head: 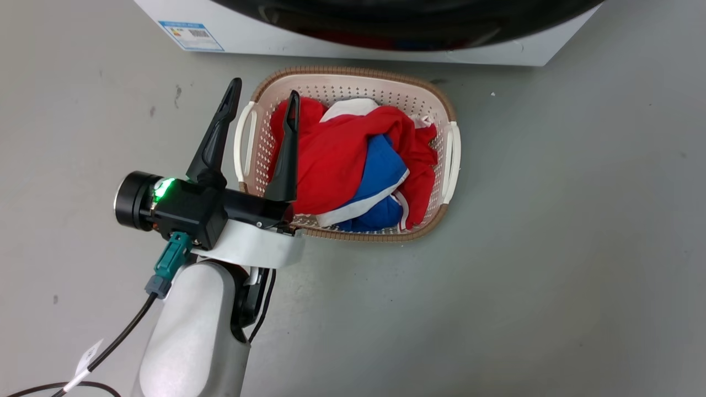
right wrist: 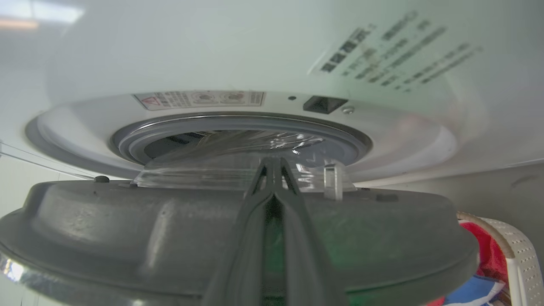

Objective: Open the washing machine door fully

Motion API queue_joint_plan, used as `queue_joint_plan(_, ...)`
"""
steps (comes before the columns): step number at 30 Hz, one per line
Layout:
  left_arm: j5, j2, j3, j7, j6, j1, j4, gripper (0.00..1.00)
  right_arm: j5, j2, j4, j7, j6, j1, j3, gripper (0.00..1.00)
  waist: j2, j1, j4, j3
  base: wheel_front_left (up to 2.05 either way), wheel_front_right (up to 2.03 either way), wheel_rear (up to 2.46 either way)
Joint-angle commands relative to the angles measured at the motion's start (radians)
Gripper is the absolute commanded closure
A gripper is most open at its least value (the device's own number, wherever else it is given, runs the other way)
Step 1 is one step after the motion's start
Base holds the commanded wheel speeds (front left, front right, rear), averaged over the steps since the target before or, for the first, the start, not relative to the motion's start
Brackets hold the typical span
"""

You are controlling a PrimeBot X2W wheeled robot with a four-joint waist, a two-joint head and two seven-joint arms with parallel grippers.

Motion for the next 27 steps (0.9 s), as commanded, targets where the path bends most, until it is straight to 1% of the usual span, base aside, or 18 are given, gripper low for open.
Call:
queue_joint_plan(1,-0.005,-0.001,0.003,-0.003,0.004,0.011,0.006,0.00,0.002,0.027,-0.018,0.038,0.003,0.042,0.020,1.00,0.0000,-0.0001,-0.007,-0.020,0.00,0.00,0.00)
queue_joint_plan(6,-0.004,-0.001,0.008,-0.003,-0.001,0.030,0.024,0.00,-0.001,0.034,-0.068,0.095,0.003,0.113,0.044,1.00,0.0000,-0.0001,-0.019,-0.065,0.00,0.00,0.00)
queue_joint_plan(14,-0.011,-0.001,0.012,-0.003,-0.003,0.064,0.049,0.00,-0.004,0.035,-0.147,0.134,0.003,0.228,0.068,1.00,0.0000,-0.0001,-0.029,-0.139,0.00,0.00,0.00)
queue_joint_plan(21,-0.033,-0.001,0.023,-0.003,-0.001,0.127,0.078,0.00,-0.002,0.063,-0.251,0.177,0.003,0.361,0.104,1.00,0.0000,-0.0001,-0.028,-0.223,0.00,0.00,0.00)
queue_joint_plan(27,-0.053,-0.001,0.027,-0.003,0.005,0.190,0.104,0.00,0.000,0.080,-0.361,0.204,0.003,0.494,0.138,1.00,0.0000,-0.0001,-0.014,-0.299,0.00,0.00,0.00)
